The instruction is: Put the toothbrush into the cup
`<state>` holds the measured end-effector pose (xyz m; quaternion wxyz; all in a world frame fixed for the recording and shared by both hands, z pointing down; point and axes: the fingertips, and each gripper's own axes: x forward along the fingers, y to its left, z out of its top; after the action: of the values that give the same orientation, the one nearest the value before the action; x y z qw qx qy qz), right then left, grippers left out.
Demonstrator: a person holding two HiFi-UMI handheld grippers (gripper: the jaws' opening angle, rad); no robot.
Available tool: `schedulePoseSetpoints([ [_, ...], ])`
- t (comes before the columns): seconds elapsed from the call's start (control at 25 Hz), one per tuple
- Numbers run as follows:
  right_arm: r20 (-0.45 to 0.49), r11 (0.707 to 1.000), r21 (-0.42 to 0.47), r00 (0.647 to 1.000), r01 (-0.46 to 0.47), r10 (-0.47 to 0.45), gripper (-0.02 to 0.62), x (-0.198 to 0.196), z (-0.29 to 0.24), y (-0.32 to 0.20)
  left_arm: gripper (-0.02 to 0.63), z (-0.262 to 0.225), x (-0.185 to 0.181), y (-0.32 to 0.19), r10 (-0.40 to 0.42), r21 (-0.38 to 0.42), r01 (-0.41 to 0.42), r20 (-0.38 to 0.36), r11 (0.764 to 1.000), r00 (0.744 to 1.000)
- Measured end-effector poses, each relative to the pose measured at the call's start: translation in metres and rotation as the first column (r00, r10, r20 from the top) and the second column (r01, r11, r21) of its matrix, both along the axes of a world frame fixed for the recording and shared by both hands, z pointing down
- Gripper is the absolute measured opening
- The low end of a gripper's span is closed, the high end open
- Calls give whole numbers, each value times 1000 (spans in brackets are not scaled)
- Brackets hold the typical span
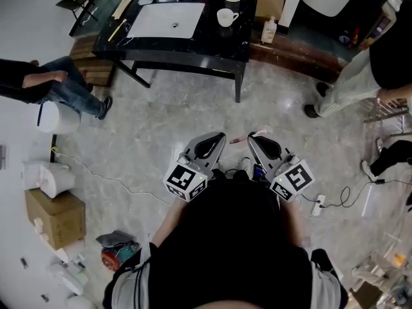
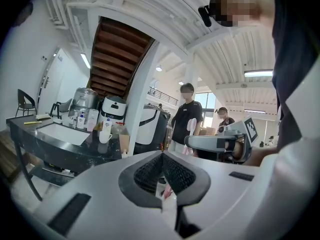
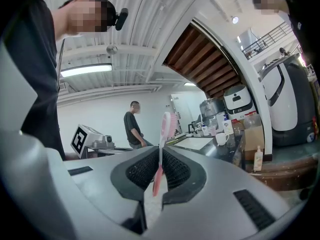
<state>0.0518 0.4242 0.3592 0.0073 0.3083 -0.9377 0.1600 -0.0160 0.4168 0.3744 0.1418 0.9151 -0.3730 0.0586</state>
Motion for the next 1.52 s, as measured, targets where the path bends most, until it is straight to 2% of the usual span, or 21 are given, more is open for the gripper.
schedulePoseSetpoints([
  [0.36, 45, 1000, -5, 999, 8, -8, 32, 16, -4, -7, 8, -2, 17, -6, -4, -3, 4, 17, 1000, 1000],
  [0.92, 68, 998, -32, 996, 60, -58, 32, 56, 8, -17, 9, 8, 53, -11, -72, -39, 74, 33, 997, 997],
  [1.2, 63, 997, -55, 996, 59, -56, 32, 51, 16, -38, 8, 12, 45, -33, -79, -47, 80, 32, 996, 996],
  [1.52, 21, 998, -47, 999, 37, -36, 32, 14, 11, -87, 8, 12, 10, -88, -52, -34, 51, -2, 998, 999],
])
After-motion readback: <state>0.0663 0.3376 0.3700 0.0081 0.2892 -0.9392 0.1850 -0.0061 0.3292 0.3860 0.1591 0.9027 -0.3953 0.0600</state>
